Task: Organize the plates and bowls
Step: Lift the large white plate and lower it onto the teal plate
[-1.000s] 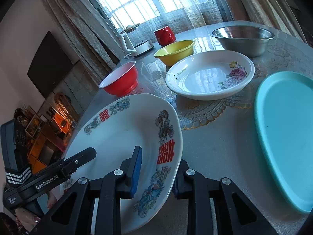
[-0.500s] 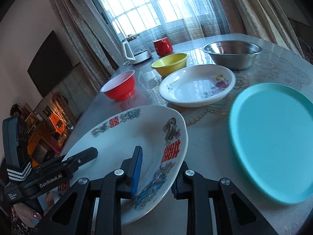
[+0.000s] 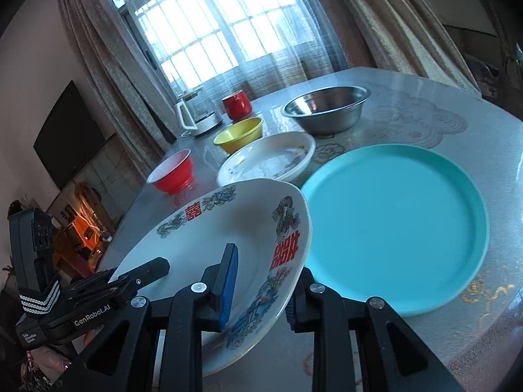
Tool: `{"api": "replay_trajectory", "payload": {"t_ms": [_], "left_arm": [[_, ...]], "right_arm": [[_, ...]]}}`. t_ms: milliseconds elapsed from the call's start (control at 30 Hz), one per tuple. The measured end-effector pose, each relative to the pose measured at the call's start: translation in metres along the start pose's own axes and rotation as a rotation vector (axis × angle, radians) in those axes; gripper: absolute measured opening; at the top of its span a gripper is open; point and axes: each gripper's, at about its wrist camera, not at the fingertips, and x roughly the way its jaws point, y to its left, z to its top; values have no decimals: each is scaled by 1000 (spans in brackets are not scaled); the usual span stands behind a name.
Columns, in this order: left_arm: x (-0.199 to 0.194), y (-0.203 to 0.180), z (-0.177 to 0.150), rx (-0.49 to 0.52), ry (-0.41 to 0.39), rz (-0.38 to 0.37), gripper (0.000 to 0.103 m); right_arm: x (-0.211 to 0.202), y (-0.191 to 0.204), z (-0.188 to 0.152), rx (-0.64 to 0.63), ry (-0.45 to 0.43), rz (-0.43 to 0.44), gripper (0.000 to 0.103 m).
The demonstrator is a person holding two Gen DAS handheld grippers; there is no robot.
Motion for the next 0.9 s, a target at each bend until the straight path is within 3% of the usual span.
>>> {"api": "replay_trajectory", "payload": {"t_ms": [533, 900], "left_arm": [[37, -75, 23, 103, 28, -77, 35], [67, -111, 34, 128, 55, -89, 35]], "right_arm": [[-37, -65, 14, 91, -80, -103, 25], [-43, -102, 23, 126, -106, -162, 25]]}}
